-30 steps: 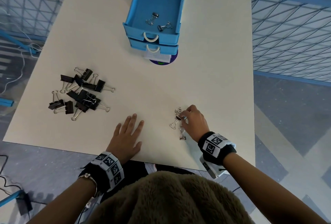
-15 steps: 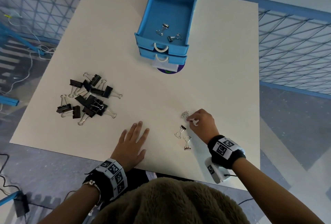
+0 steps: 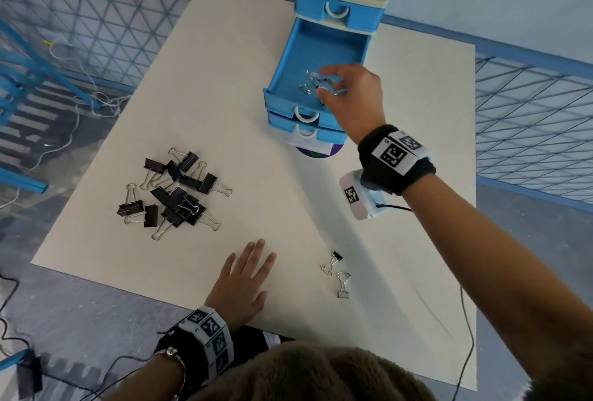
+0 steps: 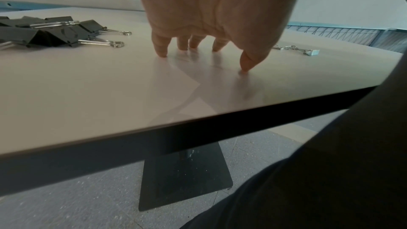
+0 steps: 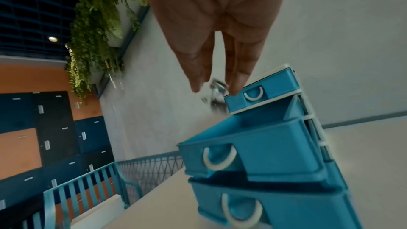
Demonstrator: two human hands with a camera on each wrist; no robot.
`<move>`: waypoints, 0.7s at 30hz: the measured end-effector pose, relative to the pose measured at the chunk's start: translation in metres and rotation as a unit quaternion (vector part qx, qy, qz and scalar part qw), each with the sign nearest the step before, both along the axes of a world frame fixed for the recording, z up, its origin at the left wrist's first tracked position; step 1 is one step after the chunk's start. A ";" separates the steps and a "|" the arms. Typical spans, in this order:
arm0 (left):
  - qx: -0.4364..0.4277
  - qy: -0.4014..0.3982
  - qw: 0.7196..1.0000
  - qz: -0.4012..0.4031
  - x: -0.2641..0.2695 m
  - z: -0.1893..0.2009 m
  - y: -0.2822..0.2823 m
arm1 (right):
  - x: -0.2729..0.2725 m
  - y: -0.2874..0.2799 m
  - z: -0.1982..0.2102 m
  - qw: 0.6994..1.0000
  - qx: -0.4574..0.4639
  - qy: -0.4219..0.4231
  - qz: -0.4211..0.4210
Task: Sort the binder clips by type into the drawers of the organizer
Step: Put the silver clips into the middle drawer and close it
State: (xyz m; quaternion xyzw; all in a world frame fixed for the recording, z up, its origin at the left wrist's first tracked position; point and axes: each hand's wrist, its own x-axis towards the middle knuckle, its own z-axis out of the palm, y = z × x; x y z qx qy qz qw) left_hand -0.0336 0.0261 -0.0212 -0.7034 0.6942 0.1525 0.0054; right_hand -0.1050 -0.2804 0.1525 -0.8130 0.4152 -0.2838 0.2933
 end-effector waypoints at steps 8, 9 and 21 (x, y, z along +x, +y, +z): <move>0.000 -0.011 1.000 -0.001 0.001 0.005 -0.002 | -0.063 0.041 -0.045 1.000 0.000 -0.007 0.026; 0.003 -0.014 1.000 -0.002 0.001 0.005 -0.002 | -0.076 0.052 -0.054 0.999 0.012 0.014 0.037; 0.021 -0.015 1.000 0.012 -0.006 0.004 -0.002 | -0.188 0.190 -0.134 0.930 0.133 0.267 0.213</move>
